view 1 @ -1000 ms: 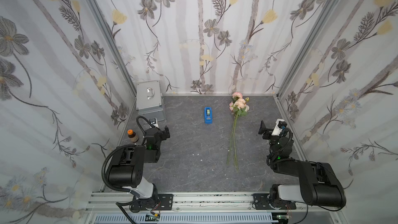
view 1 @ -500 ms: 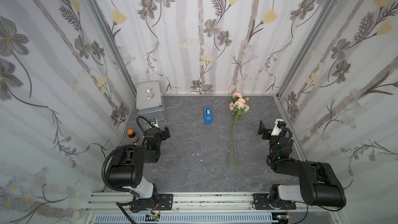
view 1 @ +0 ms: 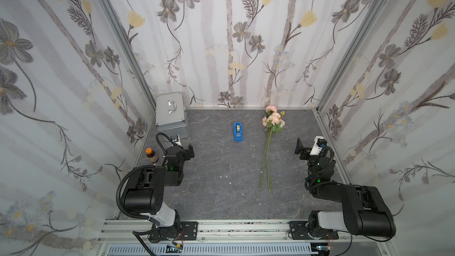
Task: Wrap bouquets with tape
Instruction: Pick up the unwrapped bouquet from the center of the board.
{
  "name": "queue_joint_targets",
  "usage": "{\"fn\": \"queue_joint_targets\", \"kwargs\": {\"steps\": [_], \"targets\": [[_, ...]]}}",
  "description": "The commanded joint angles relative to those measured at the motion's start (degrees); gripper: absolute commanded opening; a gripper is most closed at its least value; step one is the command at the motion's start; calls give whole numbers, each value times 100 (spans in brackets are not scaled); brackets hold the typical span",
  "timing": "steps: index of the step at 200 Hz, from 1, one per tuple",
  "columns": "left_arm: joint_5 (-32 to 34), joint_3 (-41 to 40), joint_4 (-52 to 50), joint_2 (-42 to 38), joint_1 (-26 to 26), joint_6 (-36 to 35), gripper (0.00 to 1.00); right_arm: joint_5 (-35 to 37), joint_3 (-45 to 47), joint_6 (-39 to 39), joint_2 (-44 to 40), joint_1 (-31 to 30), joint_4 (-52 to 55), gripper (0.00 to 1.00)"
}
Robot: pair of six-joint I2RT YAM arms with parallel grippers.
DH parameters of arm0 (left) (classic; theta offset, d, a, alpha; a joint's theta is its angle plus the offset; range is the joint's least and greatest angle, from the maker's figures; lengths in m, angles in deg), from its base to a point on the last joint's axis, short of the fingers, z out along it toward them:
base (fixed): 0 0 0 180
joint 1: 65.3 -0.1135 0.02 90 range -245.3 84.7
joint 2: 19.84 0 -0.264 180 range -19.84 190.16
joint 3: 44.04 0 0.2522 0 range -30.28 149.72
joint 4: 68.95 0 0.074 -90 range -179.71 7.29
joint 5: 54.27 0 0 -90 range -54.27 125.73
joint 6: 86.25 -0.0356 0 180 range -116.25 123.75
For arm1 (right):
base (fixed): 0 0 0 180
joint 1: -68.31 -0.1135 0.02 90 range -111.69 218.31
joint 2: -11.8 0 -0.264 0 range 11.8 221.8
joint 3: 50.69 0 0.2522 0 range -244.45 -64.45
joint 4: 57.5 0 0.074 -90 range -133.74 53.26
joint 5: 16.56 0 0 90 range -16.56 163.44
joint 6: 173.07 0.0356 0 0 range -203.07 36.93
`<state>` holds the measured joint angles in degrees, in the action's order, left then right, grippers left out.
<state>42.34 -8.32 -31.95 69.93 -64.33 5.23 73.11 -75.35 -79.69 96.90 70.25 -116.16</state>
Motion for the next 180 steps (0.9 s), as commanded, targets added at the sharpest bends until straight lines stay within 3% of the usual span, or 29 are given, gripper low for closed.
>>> {"fn": "queue_joint_targets", "kwargs": {"steps": [1,13,22,31,41,64,79,103,141,180], "targets": [[175,56,-78,-299,48,-34,100,396,133,-47,-711,-123,104,100],[602,232,-1197,-1190,241,-50,100,864,282,26,-1689,-241,595,100],[932,591,-2377,-1950,298,442,100,1231,303,624,-2453,-229,1132,100],[1081,935,-3426,-2571,282,1156,100,1998,173,1771,-3173,-217,2133,100],[715,1055,-3821,-3071,243,1424,100,2850,-71,3440,-3902,-127,3866,100],[379,436,-3268,-3876,231,3208,100,1269,-278,3387,-4394,368,4377,100],[-461,362,-3245,-4244,256,3340,100,383,-980,3196,-3973,362,5368,100],[-1051,1107,-4759,-4201,712,2998,100,-763,-1910,2855,-2899,-22,6409,98],[-351,1841,-6037,-3451,2479,2228,96,-741,-3006,2527,-1168,-1244,7180,97],[-239,1998,-6410,-3123,2895,2086,90,-789,-4008,2625,575,-1837,7274,91]]}}
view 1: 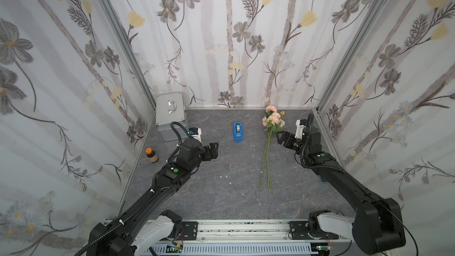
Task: Wrap bouquets with tape
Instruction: Pick up the unwrapped bouquet from the center of the board.
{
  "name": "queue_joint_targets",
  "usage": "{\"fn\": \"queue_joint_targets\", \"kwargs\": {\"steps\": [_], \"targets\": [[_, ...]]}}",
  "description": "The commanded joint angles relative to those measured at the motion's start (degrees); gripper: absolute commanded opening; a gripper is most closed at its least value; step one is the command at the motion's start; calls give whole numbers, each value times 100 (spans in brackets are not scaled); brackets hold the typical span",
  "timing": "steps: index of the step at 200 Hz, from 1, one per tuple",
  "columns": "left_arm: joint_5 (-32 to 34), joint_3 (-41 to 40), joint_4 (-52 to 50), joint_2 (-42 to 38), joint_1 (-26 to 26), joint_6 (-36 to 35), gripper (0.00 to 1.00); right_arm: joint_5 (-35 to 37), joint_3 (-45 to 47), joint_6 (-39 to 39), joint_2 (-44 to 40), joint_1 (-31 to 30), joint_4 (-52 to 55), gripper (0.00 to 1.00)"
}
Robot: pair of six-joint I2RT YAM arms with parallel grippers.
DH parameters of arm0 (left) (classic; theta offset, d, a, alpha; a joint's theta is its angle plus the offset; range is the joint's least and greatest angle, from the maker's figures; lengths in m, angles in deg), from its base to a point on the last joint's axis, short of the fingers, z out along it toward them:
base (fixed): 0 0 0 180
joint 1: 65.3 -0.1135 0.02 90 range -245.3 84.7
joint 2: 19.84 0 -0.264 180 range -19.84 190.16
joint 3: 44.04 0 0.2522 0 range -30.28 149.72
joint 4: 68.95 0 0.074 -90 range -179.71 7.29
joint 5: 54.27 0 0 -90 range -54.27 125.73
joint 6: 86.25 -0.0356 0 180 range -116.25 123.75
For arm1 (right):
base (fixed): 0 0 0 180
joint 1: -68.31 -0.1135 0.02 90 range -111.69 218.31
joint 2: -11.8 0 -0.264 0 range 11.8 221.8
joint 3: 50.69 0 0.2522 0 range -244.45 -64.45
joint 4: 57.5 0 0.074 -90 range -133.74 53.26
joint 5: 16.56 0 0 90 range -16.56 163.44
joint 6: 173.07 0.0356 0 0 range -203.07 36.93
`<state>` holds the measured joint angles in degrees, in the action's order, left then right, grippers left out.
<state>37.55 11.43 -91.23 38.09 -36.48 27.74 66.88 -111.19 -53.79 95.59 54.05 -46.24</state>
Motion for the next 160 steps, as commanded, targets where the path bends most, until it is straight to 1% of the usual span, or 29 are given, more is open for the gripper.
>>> {"fn": "queue_joint_targets", "kwargs": {"steps": [1,6,24,33,42,62,74,100,136,151,160], "targets": [[253,17,-483,61,113,-166,90,-163,-450,44,716,-226,284,91],[314,-13,-472,40,133,-187,89,-155,-577,71,1057,-276,299,91],[470,-195,-385,-101,198,-243,85,55,-1002,173,1738,-428,357,88],[488,-295,-316,-185,233,-282,82,157,-1168,236,1997,-488,381,87],[514,-406,-223,-286,292,-325,80,194,-1297,282,2246,-541,397,83],[687,-676,71,-506,392,-418,79,471,-1565,366,2662,-680,546,82],[780,-783,162,-606,428,-485,78,649,-1673,418,2829,-746,642,80],[980,-814,160,-660,500,-527,78,1044,-1781,597,3090,-805,799,79],[1007,-783,111,-588,573,-578,78,1269,-1952,680,3400,-866,950,75],[1056,-783,98,-588,588,-503,78,1276,-2009,698,3469,-872,950,67],[1070,-797,117,-602,591,-492,78,1272,-2022,706,3493,-883,906,64]]}}
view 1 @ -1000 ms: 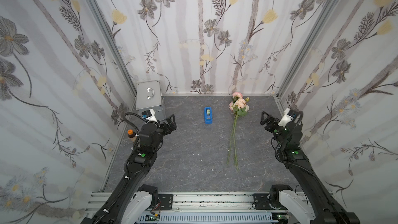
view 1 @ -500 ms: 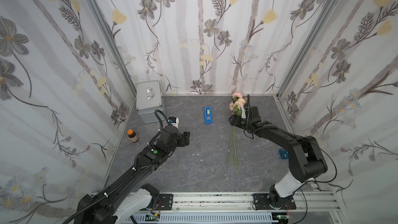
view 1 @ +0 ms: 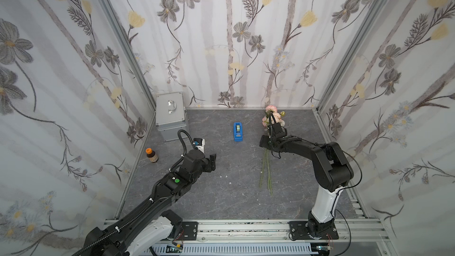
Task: Wrap bouquets with tape
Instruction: Pick up the unwrapped bouquet from the center of the board.
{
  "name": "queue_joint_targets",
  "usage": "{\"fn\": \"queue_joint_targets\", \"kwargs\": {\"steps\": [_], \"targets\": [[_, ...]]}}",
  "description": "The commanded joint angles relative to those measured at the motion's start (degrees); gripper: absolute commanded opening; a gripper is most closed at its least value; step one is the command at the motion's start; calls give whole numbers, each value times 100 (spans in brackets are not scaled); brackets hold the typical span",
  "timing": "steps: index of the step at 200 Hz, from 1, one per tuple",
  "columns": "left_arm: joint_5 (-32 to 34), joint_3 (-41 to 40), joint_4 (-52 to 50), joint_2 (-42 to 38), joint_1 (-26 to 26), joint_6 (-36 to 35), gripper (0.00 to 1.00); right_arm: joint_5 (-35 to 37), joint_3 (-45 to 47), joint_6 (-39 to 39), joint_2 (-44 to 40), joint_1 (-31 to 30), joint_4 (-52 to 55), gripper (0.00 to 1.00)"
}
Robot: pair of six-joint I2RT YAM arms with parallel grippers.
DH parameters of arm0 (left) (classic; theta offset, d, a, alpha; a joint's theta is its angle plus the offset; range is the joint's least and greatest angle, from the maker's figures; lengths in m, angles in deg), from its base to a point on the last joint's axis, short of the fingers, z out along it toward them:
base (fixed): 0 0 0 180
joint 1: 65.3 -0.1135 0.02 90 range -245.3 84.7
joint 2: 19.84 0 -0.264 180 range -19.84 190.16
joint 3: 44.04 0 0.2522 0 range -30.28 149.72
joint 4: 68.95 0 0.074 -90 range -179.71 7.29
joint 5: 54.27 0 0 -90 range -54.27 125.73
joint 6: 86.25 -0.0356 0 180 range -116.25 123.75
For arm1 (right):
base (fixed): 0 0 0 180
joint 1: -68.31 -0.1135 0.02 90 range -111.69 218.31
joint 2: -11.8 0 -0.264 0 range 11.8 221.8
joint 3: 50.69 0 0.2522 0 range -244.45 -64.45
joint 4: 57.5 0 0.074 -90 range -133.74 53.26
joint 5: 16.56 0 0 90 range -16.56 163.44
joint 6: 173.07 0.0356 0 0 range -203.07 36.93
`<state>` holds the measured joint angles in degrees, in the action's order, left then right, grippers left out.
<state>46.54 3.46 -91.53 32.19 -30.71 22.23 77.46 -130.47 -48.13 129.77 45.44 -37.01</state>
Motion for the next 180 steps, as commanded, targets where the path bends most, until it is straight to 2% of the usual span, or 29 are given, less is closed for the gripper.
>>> {"fn": "queue_joint_targets", "kwargs": {"steps": [1,10,31,57,84,109,137,144,180], "targets": [[174,-3,150,-10,22,59,78,214,-95,138,76,-24,-19,64],[174,-32,163,-43,23,68,78,222,-123,151,98,-41,-35,63],[200,-51,154,-141,41,59,78,287,-155,195,131,-49,-40,51],[251,-51,141,-295,51,42,78,407,-192,242,218,-42,-9,50],[243,-18,49,-416,58,41,75,408,-242,279,309,-41,-47,40],[184,-36,42,-494,81,-148,75,430,-224,332,233,-31,-105,23],[334,-290,478,-642,83,-301,75,407,-112,217,-81,-33,-75,2],[326,-329,535,-674,88,-318,74,442,-36,173,-220,-33,-89,0],[229,-192,393,-734,83,-222,75,565,406,-280,-1156,-66,-141,0]]}}
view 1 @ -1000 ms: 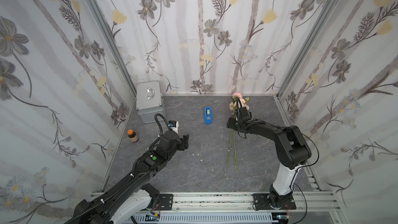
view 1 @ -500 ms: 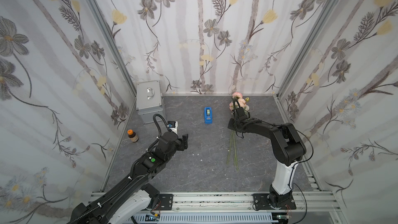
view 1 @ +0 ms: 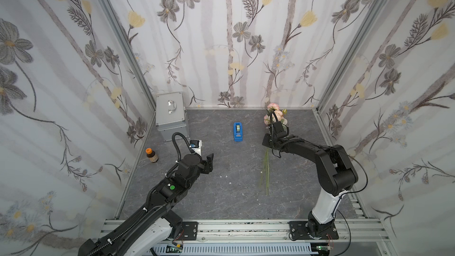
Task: Wrap bouquets with tape
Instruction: Pick up the unwrapped bouquet from the center of the board, then place the unwrapped bouquet at the center of the board.
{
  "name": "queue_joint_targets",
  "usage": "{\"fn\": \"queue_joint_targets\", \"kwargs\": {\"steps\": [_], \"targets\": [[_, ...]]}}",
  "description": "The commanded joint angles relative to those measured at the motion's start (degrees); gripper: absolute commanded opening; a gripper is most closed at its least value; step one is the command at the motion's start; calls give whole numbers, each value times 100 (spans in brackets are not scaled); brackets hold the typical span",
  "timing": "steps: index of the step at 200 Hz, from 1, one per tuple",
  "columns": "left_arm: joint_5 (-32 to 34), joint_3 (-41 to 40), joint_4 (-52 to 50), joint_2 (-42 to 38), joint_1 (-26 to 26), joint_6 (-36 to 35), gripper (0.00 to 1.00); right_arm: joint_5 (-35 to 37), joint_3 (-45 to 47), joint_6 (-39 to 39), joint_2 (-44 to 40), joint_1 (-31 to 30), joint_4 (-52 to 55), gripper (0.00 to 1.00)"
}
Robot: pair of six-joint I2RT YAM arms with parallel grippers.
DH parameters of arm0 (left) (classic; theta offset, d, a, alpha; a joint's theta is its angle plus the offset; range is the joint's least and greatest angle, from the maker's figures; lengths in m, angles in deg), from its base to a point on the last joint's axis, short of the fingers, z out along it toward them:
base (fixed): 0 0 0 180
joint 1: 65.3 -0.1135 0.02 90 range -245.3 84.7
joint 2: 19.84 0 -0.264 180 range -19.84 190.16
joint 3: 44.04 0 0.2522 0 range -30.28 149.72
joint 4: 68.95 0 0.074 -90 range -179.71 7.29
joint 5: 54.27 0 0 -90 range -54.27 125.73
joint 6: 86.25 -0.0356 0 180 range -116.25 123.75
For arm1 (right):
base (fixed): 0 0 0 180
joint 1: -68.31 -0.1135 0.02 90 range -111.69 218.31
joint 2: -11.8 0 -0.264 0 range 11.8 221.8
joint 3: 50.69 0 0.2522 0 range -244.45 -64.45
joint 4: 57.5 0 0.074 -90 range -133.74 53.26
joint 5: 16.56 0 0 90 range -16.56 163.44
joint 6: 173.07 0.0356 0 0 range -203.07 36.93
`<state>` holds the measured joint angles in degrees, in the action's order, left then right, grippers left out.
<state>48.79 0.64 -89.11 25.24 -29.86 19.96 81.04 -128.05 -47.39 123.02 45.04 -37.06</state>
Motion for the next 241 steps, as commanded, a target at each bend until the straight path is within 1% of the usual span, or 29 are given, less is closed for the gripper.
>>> {"fn": "queue_joint_targets", "kwargs": {"steps": [1,17,41,58,64,95,110,129,147,162,184,193,216,226,241], "targets": [[-5,90,149,-41,-2,10,75,216,172,-379,-515,-28,-125,0],[-118,90,217,-110,-2,14,75,191,332,-858,-1024,-88,-140,0],[-252,149,236,-331,-2,-23,73,164,650,-1992,-1803,-372,-423,0],[-439,275,48,-540,2,-227,71,277,798,-3041,-2264,-634,-652,0],[-556,326,-53,-610,-2,-344,71,154,880,-3482,-2347,-717,-792,0],[-1138,411,-456,-1024,2,-1366,70,-244,1426,-5866,-2632,-1152,-1855,0],[-1373,374,-584,-1259,8,-1858,67,-309,1290,-6462,-2457,-1255,-2058,0],[-1766,300,-654,-1517,5,-2383,63,-623,849,-7175,-2015,-1297,-1907,0],[-2208,268,-799,-1688,5,-2874,61,-816,498,-7958,-1310,-1403,-1858,0],[-2396,259,-941,-1786,11,-3220,61,-1121,253,-8374,-865,-1436,-1893,0],[-2355,230,-1087,-1836,11,-3551,62,-1779,-162,-8857,-342,-1492,-1639,0],[-2289,198,-1092,-1836,7,-3636,62,-1941,-356,-9066,-150,-1534,-1460,0],[-2115,100,-1008,-1823,11,-3687,69,-2020,-642,-9452,241,-1580,-1243,0],[-2095,86,-987,-1827,6,-3693,70,-2065,-576,-9601,317,-1567,-1304,0],[-2116,57,-1013,-1819,0,-3718,70,-2053,-517,-10032,445,-1551,-1185,0]]}}
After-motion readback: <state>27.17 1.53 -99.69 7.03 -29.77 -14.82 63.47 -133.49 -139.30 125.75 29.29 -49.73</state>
